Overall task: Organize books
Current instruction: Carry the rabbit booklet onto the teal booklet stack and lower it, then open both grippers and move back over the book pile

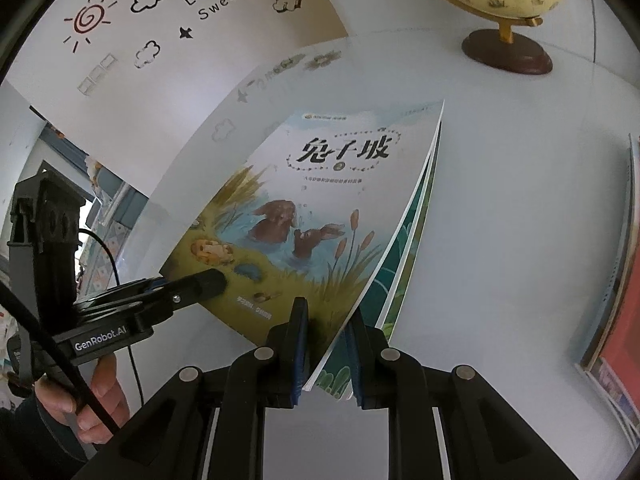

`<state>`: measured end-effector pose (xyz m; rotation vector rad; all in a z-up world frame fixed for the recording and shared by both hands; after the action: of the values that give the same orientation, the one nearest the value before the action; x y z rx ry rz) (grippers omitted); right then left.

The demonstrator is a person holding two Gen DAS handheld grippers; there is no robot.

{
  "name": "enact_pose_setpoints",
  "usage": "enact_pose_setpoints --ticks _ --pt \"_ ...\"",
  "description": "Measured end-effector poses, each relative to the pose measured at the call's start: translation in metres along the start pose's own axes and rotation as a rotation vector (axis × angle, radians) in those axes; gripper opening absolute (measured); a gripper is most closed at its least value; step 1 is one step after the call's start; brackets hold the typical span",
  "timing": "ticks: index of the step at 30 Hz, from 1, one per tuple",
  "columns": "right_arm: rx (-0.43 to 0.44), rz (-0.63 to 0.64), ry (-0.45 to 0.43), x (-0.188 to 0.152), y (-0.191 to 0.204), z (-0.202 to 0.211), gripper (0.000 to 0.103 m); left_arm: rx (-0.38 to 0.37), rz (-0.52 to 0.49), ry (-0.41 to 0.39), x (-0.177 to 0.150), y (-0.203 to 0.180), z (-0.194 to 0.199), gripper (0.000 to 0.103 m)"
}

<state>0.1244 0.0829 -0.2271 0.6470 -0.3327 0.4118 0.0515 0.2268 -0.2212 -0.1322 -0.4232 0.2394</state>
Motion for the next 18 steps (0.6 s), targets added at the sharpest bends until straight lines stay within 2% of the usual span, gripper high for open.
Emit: enact_pose_setpoints --ticks 9,15,18 --pt "-0.027 -0.011 0.027 0.006 -0.004 -0.013 0.019 0.038 -0.024 0.022 -0.015 0.009 0.002 0.026" --pt "-0.034 -0.010 0.039 0.006 -0.001 -0.014 0.021 0.101 -0.045 -0.008 -0.018 0.016 0.017 0.026" --pt "-0.057 -0.027 0.052 0.004 -0.002 -0.011 0.025 0.107 -0.050 -0.031 -0.016 0.015 0.028 0.026"
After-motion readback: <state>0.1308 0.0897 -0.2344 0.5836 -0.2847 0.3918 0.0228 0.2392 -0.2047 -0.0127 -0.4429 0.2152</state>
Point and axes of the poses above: each gripper's, at about its wrist camera, not at the fingertips, and z roughly against the way its jaws point, y to its left, x to its top, the point moved 3 cm from there along -z, roughly the way its jaws point, and after that the axes turned 9 degrees about x, right-handed, at the moved point
